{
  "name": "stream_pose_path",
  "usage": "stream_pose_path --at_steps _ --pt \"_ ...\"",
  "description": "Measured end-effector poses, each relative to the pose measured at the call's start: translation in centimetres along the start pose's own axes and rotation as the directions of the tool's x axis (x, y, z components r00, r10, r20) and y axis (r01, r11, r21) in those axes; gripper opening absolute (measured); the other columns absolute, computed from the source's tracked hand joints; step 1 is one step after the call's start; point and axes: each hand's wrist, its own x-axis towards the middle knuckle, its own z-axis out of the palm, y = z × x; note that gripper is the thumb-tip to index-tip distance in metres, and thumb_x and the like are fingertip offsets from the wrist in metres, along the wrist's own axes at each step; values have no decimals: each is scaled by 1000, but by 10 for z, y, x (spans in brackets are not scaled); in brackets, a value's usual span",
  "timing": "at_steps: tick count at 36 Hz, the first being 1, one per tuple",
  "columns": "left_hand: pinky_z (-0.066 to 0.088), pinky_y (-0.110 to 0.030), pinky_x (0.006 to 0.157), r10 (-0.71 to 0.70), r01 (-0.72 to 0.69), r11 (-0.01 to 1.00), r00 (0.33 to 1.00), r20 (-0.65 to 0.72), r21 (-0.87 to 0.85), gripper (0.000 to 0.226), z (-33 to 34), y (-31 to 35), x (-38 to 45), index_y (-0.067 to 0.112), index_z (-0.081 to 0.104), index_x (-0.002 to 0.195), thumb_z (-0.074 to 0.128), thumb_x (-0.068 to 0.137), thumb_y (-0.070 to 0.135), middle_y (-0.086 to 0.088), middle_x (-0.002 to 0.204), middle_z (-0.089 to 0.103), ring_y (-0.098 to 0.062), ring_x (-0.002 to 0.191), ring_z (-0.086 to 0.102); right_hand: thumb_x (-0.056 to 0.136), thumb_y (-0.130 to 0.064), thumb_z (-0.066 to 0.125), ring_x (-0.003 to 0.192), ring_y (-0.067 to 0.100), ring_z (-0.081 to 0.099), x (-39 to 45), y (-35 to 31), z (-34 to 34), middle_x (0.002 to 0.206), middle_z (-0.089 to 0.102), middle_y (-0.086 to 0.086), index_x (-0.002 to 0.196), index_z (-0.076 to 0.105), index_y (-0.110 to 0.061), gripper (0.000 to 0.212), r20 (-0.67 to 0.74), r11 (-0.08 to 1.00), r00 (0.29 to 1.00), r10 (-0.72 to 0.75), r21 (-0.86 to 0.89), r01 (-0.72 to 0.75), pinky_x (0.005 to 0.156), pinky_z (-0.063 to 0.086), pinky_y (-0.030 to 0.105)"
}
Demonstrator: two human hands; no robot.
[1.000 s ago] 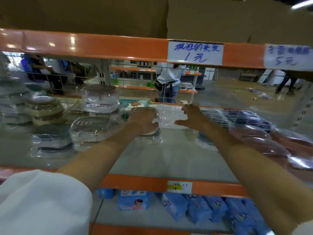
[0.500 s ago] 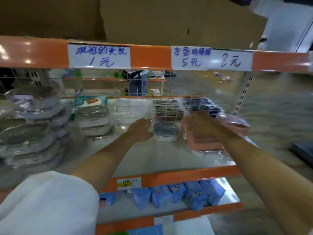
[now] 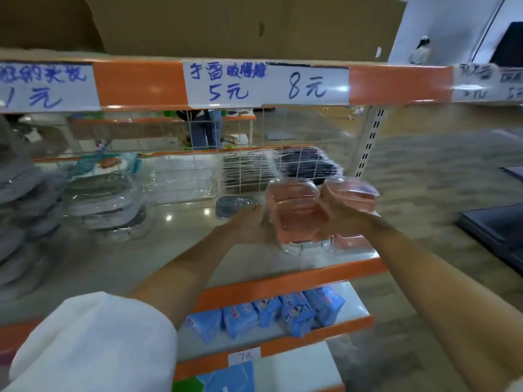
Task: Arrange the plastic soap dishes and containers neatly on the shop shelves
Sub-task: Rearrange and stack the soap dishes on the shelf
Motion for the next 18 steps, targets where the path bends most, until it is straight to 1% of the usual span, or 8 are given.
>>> stream_pose_path --at_steps 2,4,8,10,12,13,15,18 --pt "33 -22 83 0 0 1000 1000 -4 -4 56 3 6 3 -1 47 127 70 86 29 -16 130 52 -27 121 48 29 -95 58 148 34 -3 -1 -3 2 159 -19 6 154 -4 -25 156 -4 996 1000 -27 -87 26 118 17 54" --pt "31 -17 85 30 -31 999 999 9 22 71 4 11 5 1 38 137 74 83 30 -14 140 44 -25 129 42 22 -94 58 147 36 -8 -1 -7 2 157 -28 4 154 -5 -27 160 -25 997 999 -31 -72 29 116 18 58" --pt "32 -24 99 72 -73 996 997 9 42 83 6 11 7 6 31 143 78 78 30 -9 146 37 -27 132 39 62 -59 79 146 38 -10 -1 -15 3 156 -30 6 155 -1 -23 129 -54 993 998 11 -119 -17 115 17 59" --pt "33 -28 102 77 -77 996 997 4 44 84 6 8 8 6 29 143 77 78 29 -9 147 34 -28 132 38 65 -52 82 146 39 -10 3 -15 5 156 -29 7 155 -1 -25 126 -72 995 997 6 -98 -13 115 18 61" --pt "33 -16 96 60 -60 998 998 18 4 82 4 5 6 2 30 142 77 79 25 -11 144 38 -23 128 40 57 -51 86 146 40 -9 5 -20 6 157 -24 8 155 5 -26 130 -90 998 996 2 -64 -7 115 18 61" --pt "30 -2 86 64 -63 998 997 44 -26 80 2 3 6 -1 31 140 78 79 20 -13 141 41 -16 122 42 56 -50 87 145 40 -8 5 -24 6 157 -20 9 154 11 -25 127 -94 997 996 -1 -75 -6 116 16 60" --pt "27 7 76 86 -82 993 996 38 -82 80 -2 0 3 -3 33 138 80 76 14 -15 138 44 -9 113 39 63 -43 86 145 38 -3 4 -38 6 155 -3 10 150 22 -20 111 -106 995 994 -13 -104 2 119 13 51" --pt "26 -16 104 70 -70 994 998 -9 -84 97 -5 -15 -2 6 25 144 84 71 30 -16 145 30 -21 134 30 66 -38 86 140 31 20 8 -64 9 148 18 7 145 28 -16 100 -91 994 995 -44 -99 35 113 26 44"
